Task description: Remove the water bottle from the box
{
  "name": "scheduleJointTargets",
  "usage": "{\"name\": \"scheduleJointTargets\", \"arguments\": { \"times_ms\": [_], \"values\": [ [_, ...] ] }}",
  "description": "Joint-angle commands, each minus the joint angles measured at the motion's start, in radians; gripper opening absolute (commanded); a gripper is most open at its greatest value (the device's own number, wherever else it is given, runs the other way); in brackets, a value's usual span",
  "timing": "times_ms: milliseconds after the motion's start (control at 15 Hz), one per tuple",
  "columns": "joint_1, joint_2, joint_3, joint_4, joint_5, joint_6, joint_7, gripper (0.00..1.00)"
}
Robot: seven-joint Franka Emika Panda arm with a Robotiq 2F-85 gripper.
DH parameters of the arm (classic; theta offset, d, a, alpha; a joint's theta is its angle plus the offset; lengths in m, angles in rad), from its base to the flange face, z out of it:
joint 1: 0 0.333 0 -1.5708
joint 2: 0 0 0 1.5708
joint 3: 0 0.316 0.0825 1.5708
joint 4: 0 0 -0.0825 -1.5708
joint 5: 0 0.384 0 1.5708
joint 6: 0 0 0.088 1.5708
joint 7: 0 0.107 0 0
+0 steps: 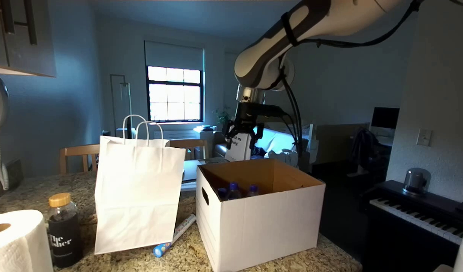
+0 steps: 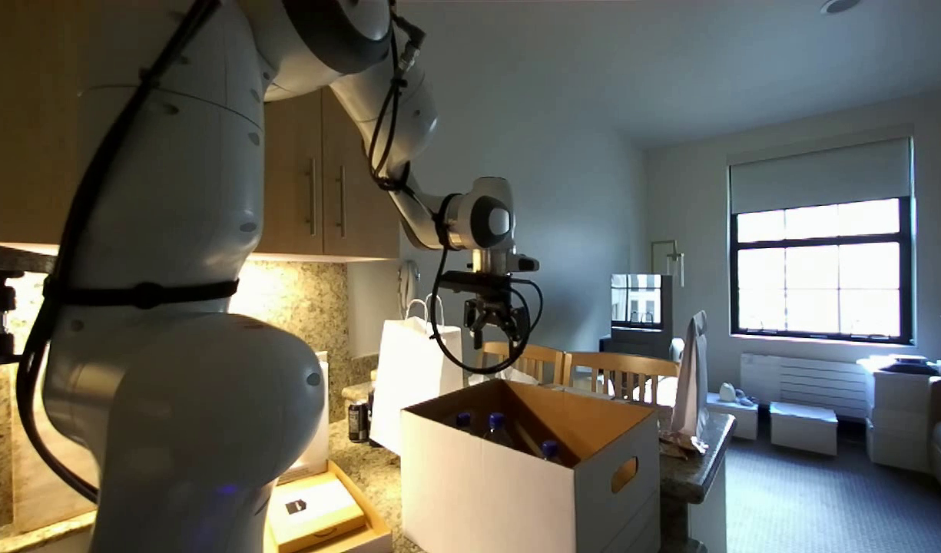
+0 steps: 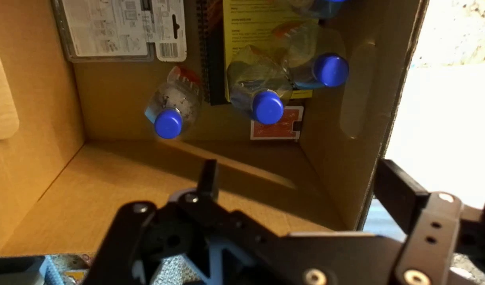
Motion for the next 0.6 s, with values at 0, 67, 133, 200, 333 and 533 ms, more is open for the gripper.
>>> {"name": "scheduleJointTargets", "arguments": {
  "times_ms": [0,67,133,200,333,533],
  "values": [
    [-0.001,0.105,0.001,0.053,0.031,0.034,0.063,1.00],
    [0.003,0.130,0.002,0.058,0.030,0.036,0.079,1.00],
    [0.008,0.153,0.001,0.061,0.020,0.034,0.100,1.00],
    [0.011,0.177,-0.001,0.066,0.014,0.029,0.115,1.00],
    [0.021,0.221,-0.009,0.082,-0.006,0.007,0.162,1.00],
    [0.021,0.278,-0.012,0.102,0.019,0.012,0.171,1.00]
  ]
}}
